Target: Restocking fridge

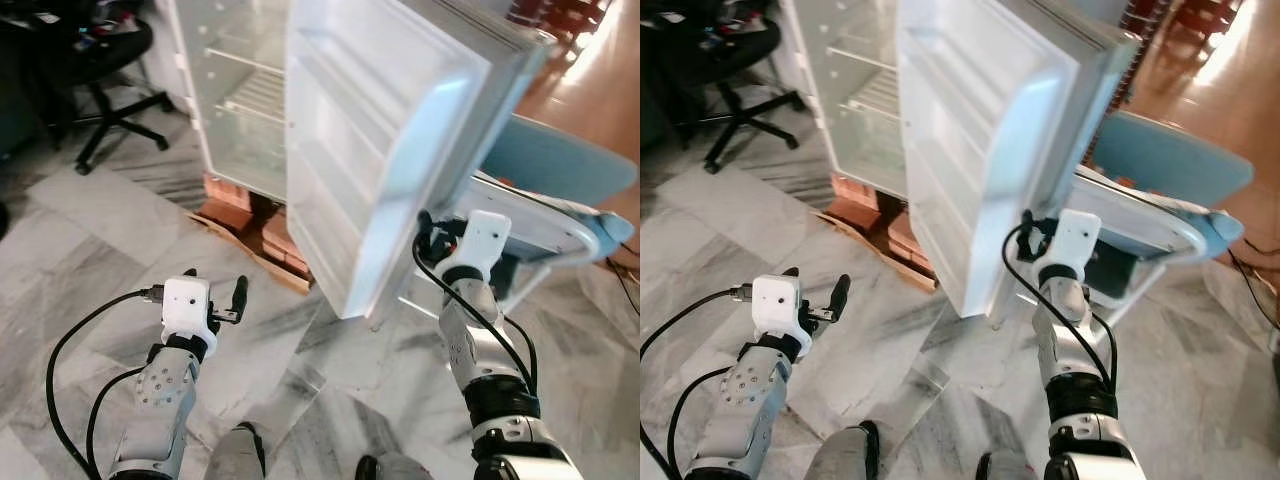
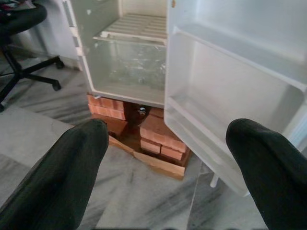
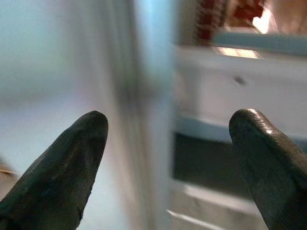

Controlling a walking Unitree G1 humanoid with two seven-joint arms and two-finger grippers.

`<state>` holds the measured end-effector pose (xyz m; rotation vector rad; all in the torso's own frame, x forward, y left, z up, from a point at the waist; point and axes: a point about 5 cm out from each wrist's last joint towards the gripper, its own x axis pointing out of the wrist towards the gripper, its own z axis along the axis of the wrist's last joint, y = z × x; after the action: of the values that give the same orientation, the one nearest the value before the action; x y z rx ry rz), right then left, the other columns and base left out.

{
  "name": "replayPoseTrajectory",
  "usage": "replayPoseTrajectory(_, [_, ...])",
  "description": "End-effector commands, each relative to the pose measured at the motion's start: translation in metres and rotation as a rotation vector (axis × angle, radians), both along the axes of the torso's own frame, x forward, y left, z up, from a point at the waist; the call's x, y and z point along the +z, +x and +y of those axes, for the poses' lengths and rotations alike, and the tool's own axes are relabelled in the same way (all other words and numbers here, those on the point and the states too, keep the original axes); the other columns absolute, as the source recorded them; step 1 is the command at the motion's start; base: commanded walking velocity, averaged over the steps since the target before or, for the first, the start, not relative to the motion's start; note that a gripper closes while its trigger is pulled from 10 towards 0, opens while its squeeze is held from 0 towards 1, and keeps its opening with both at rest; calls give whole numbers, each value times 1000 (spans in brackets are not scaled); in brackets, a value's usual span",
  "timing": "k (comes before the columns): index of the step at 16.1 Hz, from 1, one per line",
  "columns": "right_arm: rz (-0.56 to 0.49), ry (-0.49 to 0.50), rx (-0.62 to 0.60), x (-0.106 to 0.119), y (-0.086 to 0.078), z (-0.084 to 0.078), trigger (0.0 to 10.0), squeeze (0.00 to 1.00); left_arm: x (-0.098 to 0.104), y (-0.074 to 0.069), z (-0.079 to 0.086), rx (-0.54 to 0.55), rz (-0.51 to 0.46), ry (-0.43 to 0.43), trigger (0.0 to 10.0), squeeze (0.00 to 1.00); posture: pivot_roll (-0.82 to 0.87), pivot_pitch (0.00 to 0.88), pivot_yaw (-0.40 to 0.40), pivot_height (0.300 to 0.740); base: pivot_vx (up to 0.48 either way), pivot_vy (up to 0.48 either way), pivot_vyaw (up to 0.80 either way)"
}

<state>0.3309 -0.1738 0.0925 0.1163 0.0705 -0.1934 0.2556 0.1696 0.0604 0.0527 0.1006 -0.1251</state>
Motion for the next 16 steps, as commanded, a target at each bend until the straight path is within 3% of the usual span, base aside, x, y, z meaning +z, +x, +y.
replayPoseTrajectory(1, [17, 4, -40, 0, 3, -5, 10000, 0, -3, 0, -1, -4, 17, -2, 10000, 0, 63, 132, -59, 740, 0, 0, 0])
replayPoseTrajectory(5, [-86, 130, 25, 23, 23, 12, 10000, 0, -3, 1, -3, -19, 17, -1, 10000, 0, 63, 134, -54, 740, 0, 0, 0])
replayPoseTrajectory(8, [-251, 236, 218, 63, 43, 42, 10000, 0, -3, 2, -5, -26, 19, -4, 10000, 0, 65, 134, -52, 740, 0, 0, 0])
replayPoseTrajectory(10, [-319, 427, 391, 76, 42, 64, 10000, 0, -3, 1, -5, -27, 19, -2, 10000, 0, 74, 135, -55, 740, 0, 0, 0])
replayPoseTrajectory(11, [-371, 541, 541, 87, 37, 80, 10000, 0, -3, 1, -5, -26, 18, 0, 10000, 0, 76, 136, -56, 740, 0, 0, 0])
replayPoseTrajectory(13, [-469, 752, 905, 109, 6, 107, 10000, 0, -5, -1, -3, -16, 22, -5, 10000, 0, 76, 139, -57, 740, 0, 0, 0])
replayPoseTrajectory(15, [-461, 745, 1136, 109, -21, 119, 10000, 0, -5, -3, -4, -22, 26, -4, 10000, 0, 71, 143, -56, 740, 0, 0, 0])
replayPoseTrajectory(16, [-381, 695, 1213, 92, -34, 119, 10000, 0, -6, -3, -4, -27, 31, -5, 10000, 0, 67, 145, -55, 740, 0, 0, 0])
